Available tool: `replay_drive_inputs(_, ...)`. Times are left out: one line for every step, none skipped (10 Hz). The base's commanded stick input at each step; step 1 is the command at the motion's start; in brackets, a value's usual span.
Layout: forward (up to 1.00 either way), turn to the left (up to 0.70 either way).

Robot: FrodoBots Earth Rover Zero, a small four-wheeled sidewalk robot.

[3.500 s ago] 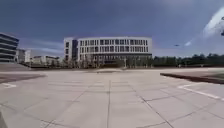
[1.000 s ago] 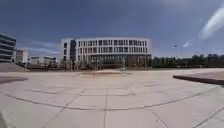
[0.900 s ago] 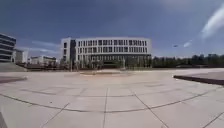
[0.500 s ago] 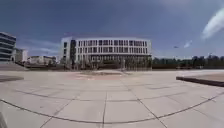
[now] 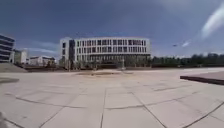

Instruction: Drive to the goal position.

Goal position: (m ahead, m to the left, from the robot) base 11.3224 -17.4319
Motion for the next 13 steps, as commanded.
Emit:
replay_drive_inputs(0.70,-0.01)
replay_drive_inputs(0.70,-0.01)
replay_drive_inputs(0.70,-0.01)
replay_drive_inputs(0.70,-0.01)
replay_drive_inputs(0.70,-0.01)
replay_drive_inputs(0.70,-0.01)
replay_drive_inputs(0.70,-0.01)
replay_drive_inputs(0.70,-0.01)
replay_drive_inputs(0.70,-0.01)
replay_drive_inputs(0.70,-0.01)
replay_drive_inputs(0.70,-0.01)
replay_drive_inputs(0.70,-0.01)
replay_drive_inputs(0.70,-0.01)
